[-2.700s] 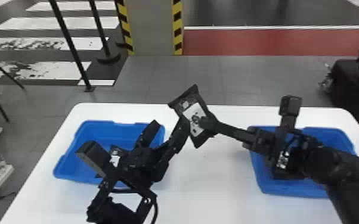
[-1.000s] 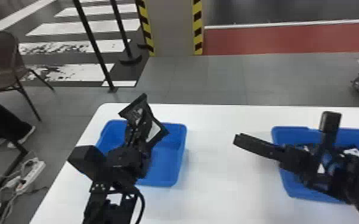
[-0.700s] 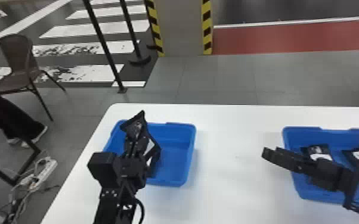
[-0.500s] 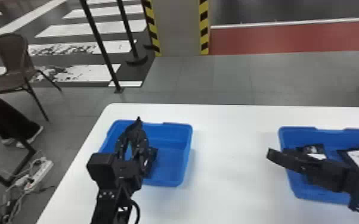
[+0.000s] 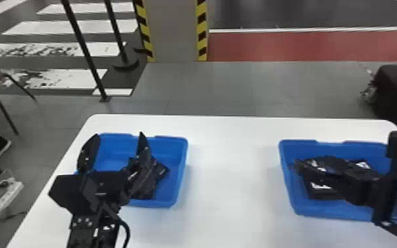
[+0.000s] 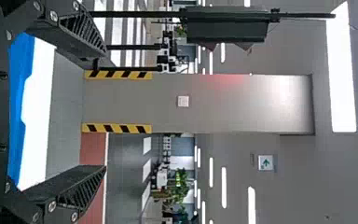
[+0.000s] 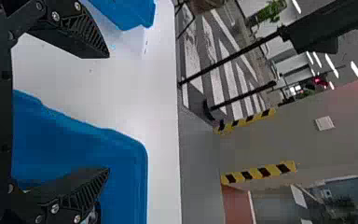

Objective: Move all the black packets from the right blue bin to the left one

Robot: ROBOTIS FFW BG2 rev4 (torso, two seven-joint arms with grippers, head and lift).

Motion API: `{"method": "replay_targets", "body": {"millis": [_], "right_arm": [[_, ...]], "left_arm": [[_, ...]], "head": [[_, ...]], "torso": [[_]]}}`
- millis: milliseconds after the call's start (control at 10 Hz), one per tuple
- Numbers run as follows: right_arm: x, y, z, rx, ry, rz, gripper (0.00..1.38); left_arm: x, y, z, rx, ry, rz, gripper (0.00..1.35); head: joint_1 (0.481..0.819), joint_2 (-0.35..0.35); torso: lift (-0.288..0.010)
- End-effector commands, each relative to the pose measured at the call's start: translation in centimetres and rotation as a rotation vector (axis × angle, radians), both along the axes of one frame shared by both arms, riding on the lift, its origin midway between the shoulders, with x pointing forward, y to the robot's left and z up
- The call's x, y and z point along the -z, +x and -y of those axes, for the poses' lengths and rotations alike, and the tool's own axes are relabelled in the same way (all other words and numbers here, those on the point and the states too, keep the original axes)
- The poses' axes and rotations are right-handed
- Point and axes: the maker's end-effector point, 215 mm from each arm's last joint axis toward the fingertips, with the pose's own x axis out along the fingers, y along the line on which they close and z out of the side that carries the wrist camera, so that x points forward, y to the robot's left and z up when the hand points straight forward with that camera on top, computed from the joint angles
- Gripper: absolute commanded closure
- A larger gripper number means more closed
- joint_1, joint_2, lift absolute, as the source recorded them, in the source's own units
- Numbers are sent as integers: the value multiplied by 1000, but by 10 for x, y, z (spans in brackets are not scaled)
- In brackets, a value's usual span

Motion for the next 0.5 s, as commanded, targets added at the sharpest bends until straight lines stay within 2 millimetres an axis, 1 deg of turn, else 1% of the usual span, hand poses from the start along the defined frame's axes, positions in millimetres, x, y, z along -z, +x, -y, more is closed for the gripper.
{"method": "replay_targets", "body": {"millis": [0,100,200,400], "right_arm": [[-3,-14,22,70,-79,17,173],[-4,-23,37,133,-131,19,173],[-3,-25,51,177,-174,20,173],[16,-19,84,236,-218,-15,179]], "left_arm": [[-7,-1,3,7,-11,25,88],[-7,-3,4,9,-22,30,88],[-3,-4,5,19,-49,21,88],[-10,-5,8,30,-49,43,88]], "head": [[695,65],[695,33],[695,20],[695,-17]], "torso": [[-110],[-110],[-110],[-110]]}}
